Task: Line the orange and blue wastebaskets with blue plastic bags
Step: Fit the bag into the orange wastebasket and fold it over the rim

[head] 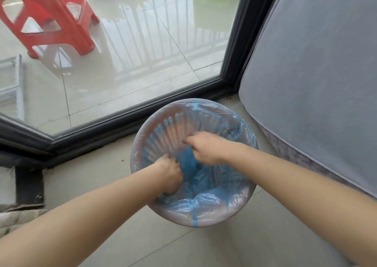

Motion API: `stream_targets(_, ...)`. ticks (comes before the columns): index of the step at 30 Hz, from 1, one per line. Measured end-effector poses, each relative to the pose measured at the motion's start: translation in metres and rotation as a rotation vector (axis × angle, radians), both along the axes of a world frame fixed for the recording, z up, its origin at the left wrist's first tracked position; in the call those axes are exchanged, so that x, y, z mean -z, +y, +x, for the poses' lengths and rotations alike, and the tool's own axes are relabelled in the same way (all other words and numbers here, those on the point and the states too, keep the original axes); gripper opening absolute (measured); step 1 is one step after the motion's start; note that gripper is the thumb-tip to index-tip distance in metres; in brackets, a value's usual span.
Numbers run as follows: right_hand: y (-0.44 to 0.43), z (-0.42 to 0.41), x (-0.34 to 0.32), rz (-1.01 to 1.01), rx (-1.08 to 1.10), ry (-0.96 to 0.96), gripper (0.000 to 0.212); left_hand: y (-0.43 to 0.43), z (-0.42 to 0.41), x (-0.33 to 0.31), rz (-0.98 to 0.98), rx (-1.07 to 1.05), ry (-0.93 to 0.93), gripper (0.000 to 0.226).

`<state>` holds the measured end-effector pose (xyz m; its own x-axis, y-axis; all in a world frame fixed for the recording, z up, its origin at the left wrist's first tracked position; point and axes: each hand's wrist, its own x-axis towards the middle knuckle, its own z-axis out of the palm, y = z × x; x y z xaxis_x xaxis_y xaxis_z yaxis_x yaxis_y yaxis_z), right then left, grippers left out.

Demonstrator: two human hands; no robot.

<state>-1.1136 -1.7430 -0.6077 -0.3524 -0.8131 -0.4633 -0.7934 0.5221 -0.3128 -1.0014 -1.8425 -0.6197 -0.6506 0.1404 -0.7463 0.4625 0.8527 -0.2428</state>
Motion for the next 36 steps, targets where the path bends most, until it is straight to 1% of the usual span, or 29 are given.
stream_targets(1, -0.004, -0.005, 0.005, 0.024, 0.084, -0.019, 0.045, 0.001, 0.002, 0.006, -0.073, 0.001, -0.05, 0.041)
stream_targets(2, -0.007, -0.01, 0.013, 0.089, 0.129, -0.035, 0.043, 0.0, 0.004, 0.012, -0.141, -0.03, -0.085, 0.044)
stream_targets(3, -0.009, -0.013, 0.02, 0.175, 0.144, -0.058, 0.039, -0.002, 0.004, 0.017, -0.155, -0.089, -0.089, 0.046)
stream_targets(5, -0.008, -0.019, 0.031, 0.323, 0.139, -0.102, 0.036, -0.006, 0.003, 0.02, -0.084, -0.243, -0.029, 0.047)
stream_targets(7, -0.005, -0.024, 0.037, 0.362, 0.155, -0.137, 0.037, -0.005, -0.002, 0.015, -0.044, -0.267, -0.027, 0.044)
stream_targets(9, -0.005, -0.025, 0.031, 0.325, 0.144, -0.119, 0.037, -0.002, -0.005, 0.008, -0.084, -0.186, -0.081, 0.045)
stream_targets(10, -0.005, -0.024, 0.024, 0.304, 0.126, -0.1, 0.037, 0.0, -0.006, 0.002, -0.122, -0.15, -0.11, 0.046)
stream_targets(11, -0.005, -0.022, 0.015, 0.292, 0.088, -0.079, 0.035, -0.002, -0.007, 0.001, -0.128, -0.13, -0.099, 0.047)
stream_targets(12, -0.004, -0.019, 0.006, 0.301, 0.037, -0.067, 0.032, -0.003, -0.01, -0.002, -0.088, -0.13, -0.054, 0.045)
stream_targets(15, -0.002, -0.004, -0.013, 0.469, -0.123, -0.06, 0.018, -0.006, -0.015, -0.004, 0.086, -0.078, 0.068, 0.036)
stream_targets(17, -0.005, 0.008, -0.007, 0.566, -0.217, -0.049, 0.02, -0.003, -0.017, -0.001, 0.129, -0.069, 0.013, 0.034)
stream_targets(18, -0.007, 0.014, -0.001, 0.592, -0.247, -0.058, 0.022, -0.002, -0.016, 0.002, 0.101, -0.084, -0.052, 0.034)
stream_targets(19, -0.009, 0.019, 0.009, 0.614, -0.258, -0.073, 0.03, -0.002, -0.014, 0.009, 0.041, -0.1, -0.132, 0.036)
stream_targets(21, -0.009, 0.027, 0.03, 0.697, -0.266, -0.098, 0.044, -0.004, -0.01, 0.02, -0.121, -0.112, -0.27, 0.045)
stream_targets(22, -0.007, 0.028, 0.04, 0.758, -0.277, -0.102, 0.046, -0.006, -0.009, 0.026, -0.189, -0.116, -0.31, 0.05)
stream_targets(24, -0.004, 0.024, 0.053, 0.898, -0.297, -0.091, 0.047, -0.011, -0.008, 0.035, -0.244, -0.146, -0.327, 0.054)
stream_targets(26, 0.0, 0.02, 0.056, 0.985, -0.285, -0.086, 0.05, -0.01, -0.007, 0.032, -0.237, -0.168, -0.298, 0.055)
stream_targets(28, 0.003, 0.018, 0.051, 0.951, -0.307, -0.061, 0.048, -0.006, -0.008, 0.025, -0.224, -0.152, -0.282, 0.054)
stream_targets(29, 0.004, 0.018, 0.05, 0.892, -0.307, -0.044, 0.045, -0.005, -0.009, 0.022, -0.218, -0.146, -0.288, 0.053)
stream_targets(31, 0.002, 0.017, 0.052, 0.669, -0.217, -0.048, 0.037, -0.003, -0.008, 0.017, -0.205, -0.135, -0.308, 0.051)
stream_targets(33, -0.005, 0.017, 0.055, 0.443, -0.043, -0.15, 0.035, -0.003, -0.005, 0.016, -0.205, -0.111, -0.315, 0.049)
stream_targets(34, -0.012, 0.015, 0.056, 0.39, 0.047, -0.245, 0.037, -0.003, -0.004, 0.016, -0.196, -0.098, -0.305, 0.047)
stream_targets(36, -0.026, 0.01, 0.057, 0.348, 0.194, -0.411, 0.041, -0.004, -0.001, 0.015, -0.164, -0.096, -0.277, 0.046)
